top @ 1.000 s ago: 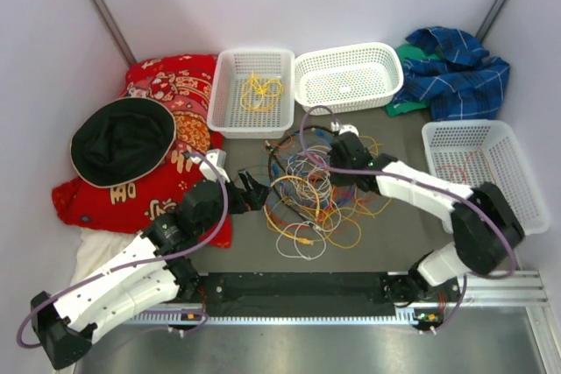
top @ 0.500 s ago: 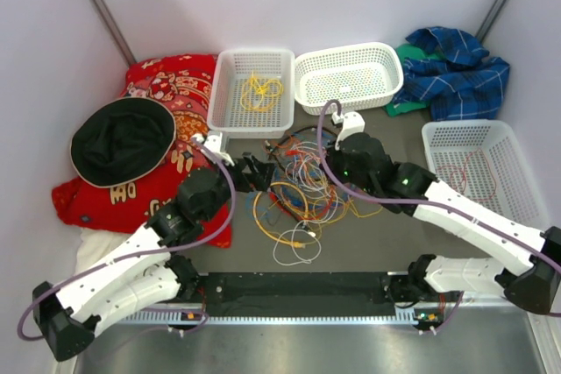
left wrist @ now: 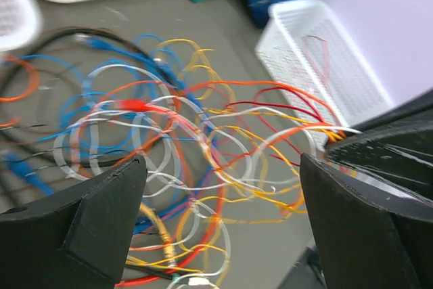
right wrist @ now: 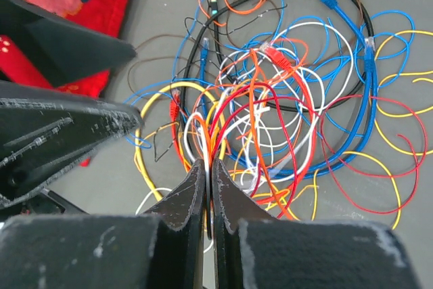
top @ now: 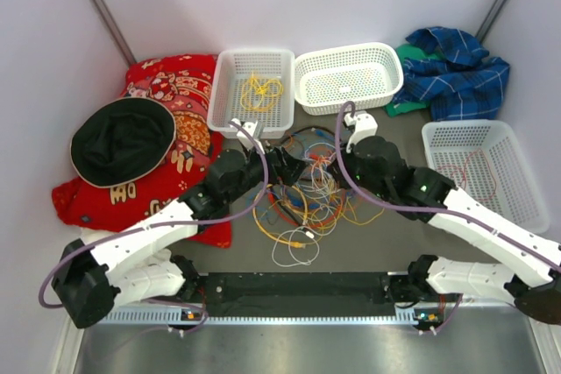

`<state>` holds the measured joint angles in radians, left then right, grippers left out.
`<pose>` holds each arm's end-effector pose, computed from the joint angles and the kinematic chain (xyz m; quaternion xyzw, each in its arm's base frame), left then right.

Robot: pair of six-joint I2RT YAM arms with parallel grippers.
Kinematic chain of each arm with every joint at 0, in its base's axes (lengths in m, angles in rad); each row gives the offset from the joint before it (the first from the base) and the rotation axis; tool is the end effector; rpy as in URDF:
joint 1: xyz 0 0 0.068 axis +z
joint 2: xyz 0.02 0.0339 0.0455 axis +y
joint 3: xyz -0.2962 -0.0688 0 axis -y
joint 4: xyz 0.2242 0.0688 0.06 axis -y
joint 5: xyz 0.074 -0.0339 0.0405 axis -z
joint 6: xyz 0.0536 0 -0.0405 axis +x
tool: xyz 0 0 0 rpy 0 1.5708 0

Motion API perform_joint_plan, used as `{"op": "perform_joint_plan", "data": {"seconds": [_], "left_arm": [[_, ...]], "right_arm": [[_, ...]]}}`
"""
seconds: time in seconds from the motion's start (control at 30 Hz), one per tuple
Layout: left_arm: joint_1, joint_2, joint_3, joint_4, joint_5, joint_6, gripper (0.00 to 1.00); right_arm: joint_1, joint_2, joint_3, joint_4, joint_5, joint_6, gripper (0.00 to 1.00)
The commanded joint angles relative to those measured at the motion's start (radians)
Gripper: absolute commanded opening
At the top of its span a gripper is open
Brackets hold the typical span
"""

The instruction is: Untangle the cables

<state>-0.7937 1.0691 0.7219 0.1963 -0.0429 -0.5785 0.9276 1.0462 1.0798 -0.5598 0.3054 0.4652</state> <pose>0.1663 -0.1659 0.3342 0.0675 0.7553 -0.4002 0.5145 0.1340 0.1519 0.3745 -0.1224 0.8512 0.2152 0.4628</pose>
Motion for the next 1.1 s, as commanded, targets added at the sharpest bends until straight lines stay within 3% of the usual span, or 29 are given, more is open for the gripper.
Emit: {"op": "perform_joint_plan", "data": {"seconds": [0.0,0.4,0.47,0.5,0.57,0.6,0.63,0.87,0.9,0.93,1.03,1.07], "left_arm": [[0.002,0.023,0.033,0.199,0.179,-0.06,0.99],[0.002,0.201,0.021,0.411,0.402,-0.106,0.99],[0.002,0.229,0.025,0.437,0.429,-0.116,0.95],[0.002,0.258,0.028,0.446,0.437,-0.115,0.89],[0.002,0.285,0.045,0.451,0.46,-0.097,0.54],[0.002,0.305,0.059,0.428,0.465,-0.086,0.36],[0.004,0.311,0.092,0.405,0.465,-0.074,0.03],[0.022,0.227,0.244,0.174,0.39,0.115,0.0],[0.027,0.195,0.266,0.142,0.355,0.133,0.0],[0.037,0.181,0.31,0.067,0.335,0.166,0.0],[0.068,0.128,0.396,-0.021,0.291,0.203,0.0],[0.077,0.118,0.416,-0.067,0.288,0.21,0.0]], "right_arm": [[0.014,-0.044,0.026,0.018,-0.011,0.012,0.0],[0.013,-0.084,0.107,0.003,-0.121,0.046,0.0],[0.016,-0.092,0.117,0.006,-0.138,0.055,0.0],[0.014,-0.098,0.117,0.011,-0.147,0.058,0.0],[0.014,-0.11,0.117,0.015,-0.153,0.066,0.0],[0.014,-0.12,0.118,0.015,-0.157,0.064,0.0],[0.014,-0.124,0.118,0.011,-0.158,0.064,0.0],[0.014,-0.199,0.092,-0.006,-0.141,0.073,0.02],[0.013,-0.209,0.089,-0.014,-0.128,0.075,0.11],[0.013,-0.228,0.086,-0.023,-0.115,0.075,0.38],[0.014,-0.255,0.071,-0.058,-0.077,0.073,0.72],[0.014,-0.267,0.065,-0.067,-0.069,0.073,0.77]]}}
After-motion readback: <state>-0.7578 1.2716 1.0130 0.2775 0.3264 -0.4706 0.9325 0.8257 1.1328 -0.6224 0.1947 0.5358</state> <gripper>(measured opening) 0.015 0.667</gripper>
